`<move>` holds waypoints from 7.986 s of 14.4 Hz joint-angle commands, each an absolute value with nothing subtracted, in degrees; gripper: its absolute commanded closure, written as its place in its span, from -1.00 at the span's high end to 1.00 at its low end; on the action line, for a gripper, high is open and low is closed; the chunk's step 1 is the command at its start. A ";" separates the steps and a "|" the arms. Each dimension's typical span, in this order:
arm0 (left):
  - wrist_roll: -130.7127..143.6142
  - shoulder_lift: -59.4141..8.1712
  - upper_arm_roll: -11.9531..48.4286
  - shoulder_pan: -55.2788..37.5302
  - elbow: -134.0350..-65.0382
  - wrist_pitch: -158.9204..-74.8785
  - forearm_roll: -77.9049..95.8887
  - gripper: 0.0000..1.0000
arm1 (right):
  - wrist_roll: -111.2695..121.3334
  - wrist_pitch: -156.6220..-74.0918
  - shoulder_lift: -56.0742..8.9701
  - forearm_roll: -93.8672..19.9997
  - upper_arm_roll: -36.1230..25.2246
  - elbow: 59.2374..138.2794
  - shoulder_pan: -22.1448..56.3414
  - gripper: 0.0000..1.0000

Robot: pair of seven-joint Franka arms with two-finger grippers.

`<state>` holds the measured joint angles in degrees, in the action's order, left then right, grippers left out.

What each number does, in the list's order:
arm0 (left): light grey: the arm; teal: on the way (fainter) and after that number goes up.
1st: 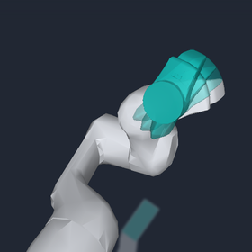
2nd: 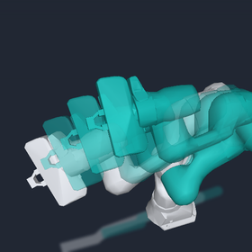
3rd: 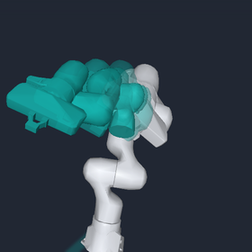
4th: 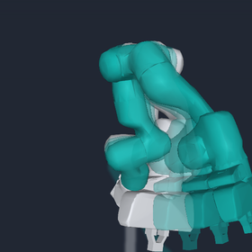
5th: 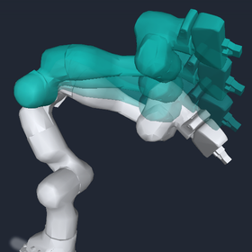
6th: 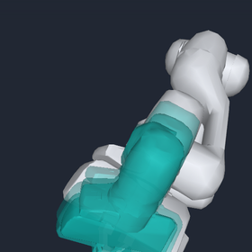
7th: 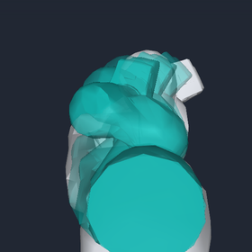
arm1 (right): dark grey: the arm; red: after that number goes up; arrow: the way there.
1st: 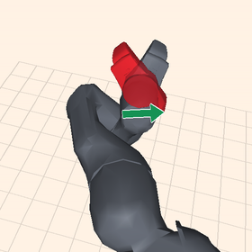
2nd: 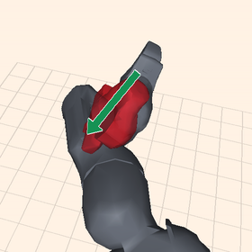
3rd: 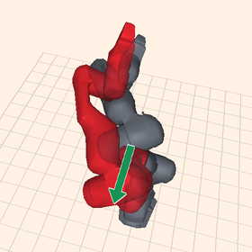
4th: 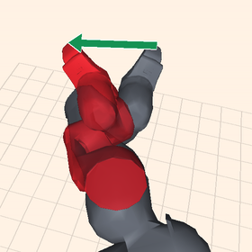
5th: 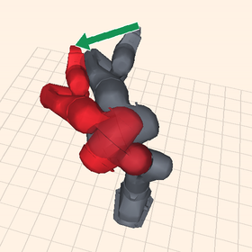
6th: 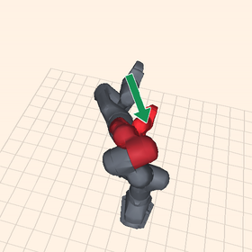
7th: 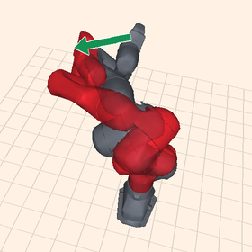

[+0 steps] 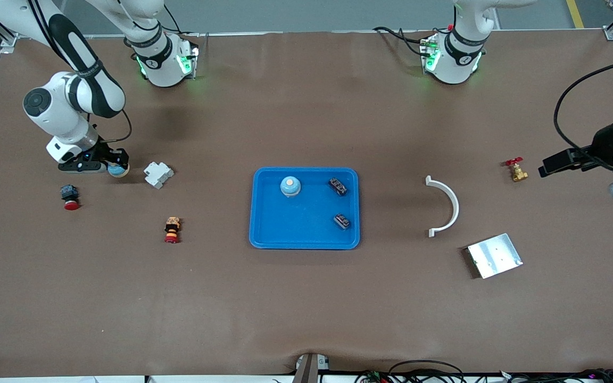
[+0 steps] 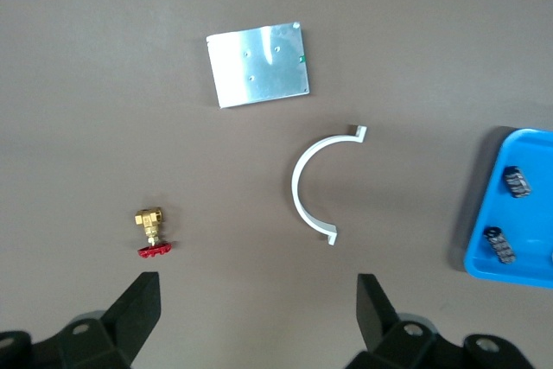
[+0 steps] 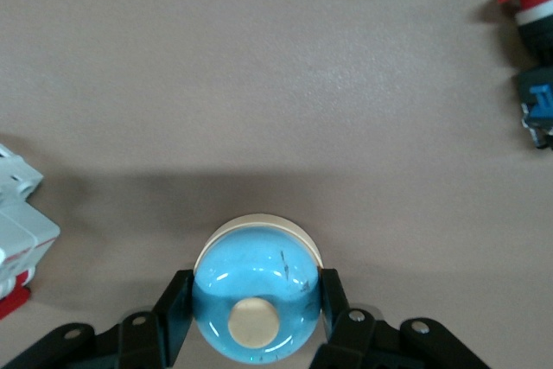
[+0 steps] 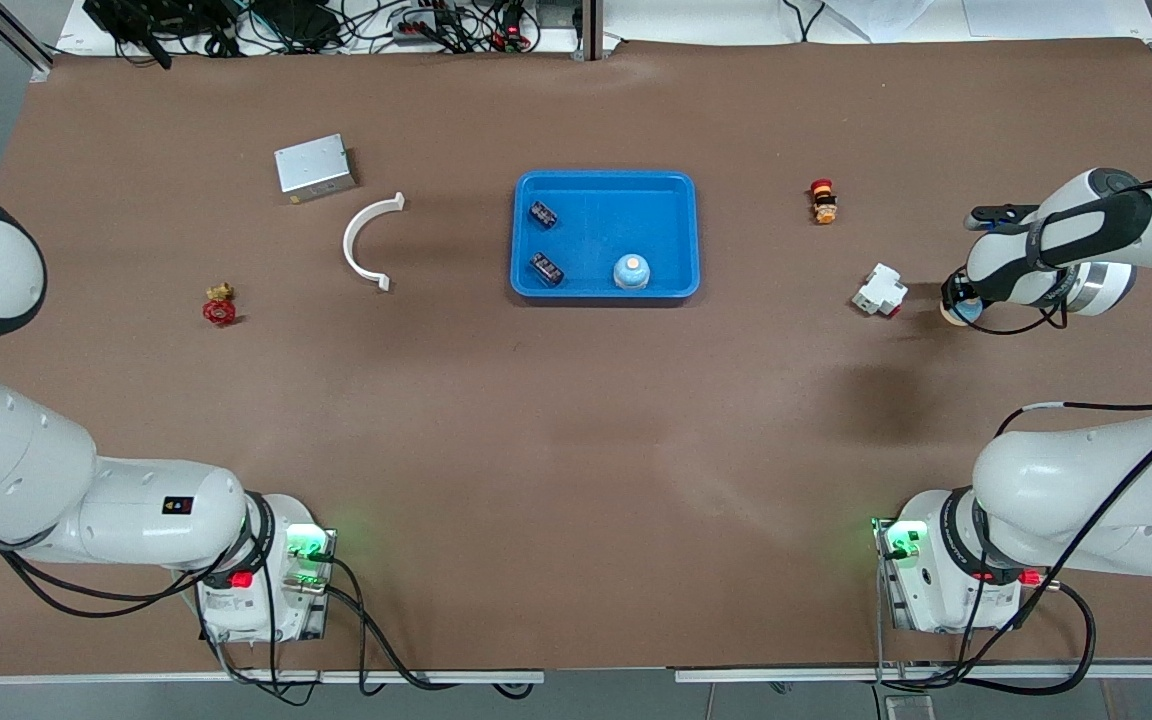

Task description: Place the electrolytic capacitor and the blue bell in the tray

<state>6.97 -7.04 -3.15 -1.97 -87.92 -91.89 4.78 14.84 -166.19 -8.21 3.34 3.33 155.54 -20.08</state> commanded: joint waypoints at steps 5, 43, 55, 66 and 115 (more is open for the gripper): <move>6.60 -7.56 -4.04 -6.33 -82.44 -86.84 0.35 1.00 | 6.08 -157.52 -1.42 3.17 4.31 153.81 -13.55 -1.00; 3.87 -2.99 0.70 -1.23 -89.65 -93.08 0.88 1.00 | -68.90 -129.89 -32.77 3.43 3.96 95.19 32.07 -1.00; 3.69 -2.99 0.62 -0.79 -88.86 -91.58 1.23 1.00 | -80.06 -131.48 -42.18 9.40 3.60 87.99 36.12 -1.00; 3.96 -2.90 0.62 -0.88 -87.63 -88.86 0.88 1.00 | -82.79 -132.36 -46.58 9.40 3.52 83.85 37.97 -1.00; 3.87 -3.34 0.35 -0.62 -87.89 -87.98 0.44 1.00 | -60.49 -105.91 -38.24 8.53 4.22 71.72 27.87 1.00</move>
<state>4.30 -3.22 0.56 -0.58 -88.51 -88.88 1.66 -65.14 -107.31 -41.20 9.73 3.72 70.66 29.95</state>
